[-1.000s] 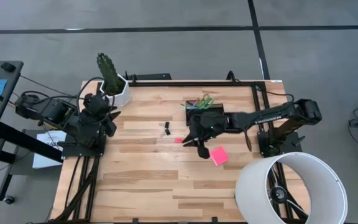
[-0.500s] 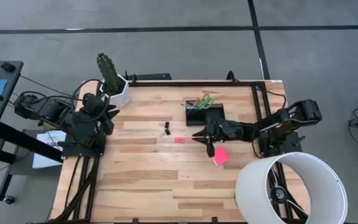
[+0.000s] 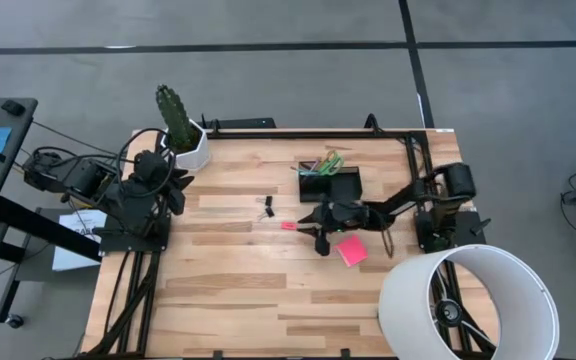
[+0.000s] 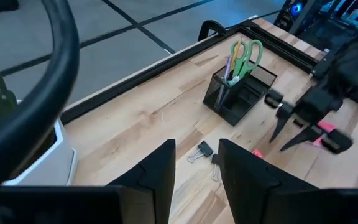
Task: Pick and place office supplies into organizer
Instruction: Put the pink eraser into the black desk organizer
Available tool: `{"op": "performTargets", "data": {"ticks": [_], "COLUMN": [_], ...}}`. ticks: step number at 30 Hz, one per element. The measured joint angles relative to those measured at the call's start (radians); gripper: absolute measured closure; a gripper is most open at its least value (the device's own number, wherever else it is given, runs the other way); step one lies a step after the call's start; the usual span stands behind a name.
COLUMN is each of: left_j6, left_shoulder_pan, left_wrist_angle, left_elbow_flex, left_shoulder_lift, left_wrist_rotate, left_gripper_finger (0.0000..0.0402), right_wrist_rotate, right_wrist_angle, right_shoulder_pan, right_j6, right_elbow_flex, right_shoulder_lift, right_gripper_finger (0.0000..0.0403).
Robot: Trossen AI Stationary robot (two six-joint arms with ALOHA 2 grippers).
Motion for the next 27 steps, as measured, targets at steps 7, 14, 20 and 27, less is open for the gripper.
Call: {"op": "performTargets", "data": {"ticks": [7,14,20,27], "left_j6": [-0.009,0.000,0.016,0.039], "left_shoulder_pan": [0.000,0.000,0.000,0.000], "left_wrist_angle": [0.001,0.000,-0.001,-0.002], "left_elbow_flex": [0.000,0.000,0.000,0.000], "left_shoulder_lift": [0.000,0.000,0.000,0.000], "left_wrist_rotate": [0.007,0.056,0.076,0.076], "left_gripper_finger": [0.0288,0.0288,0.0288,0.0288], "right_wrist_rotate": [0.005,0.008,0.018,0.072], "right_wrist_angle": [0.017,0.046,0.080,0.135], "right_shoulder_pan": [0.000,-0.004,-0.024,-0.090], "right_j6": [-0.088,-0.113,-0.124,-0.153], "right_elbow_flex": [0.117,0.167,0.163,0.163], "right_shoulder_lift": [0.194,0.258,0.279,0.287], "right_gripper_finger": [0.0224,0.0195,0.0199,0.0211]}}
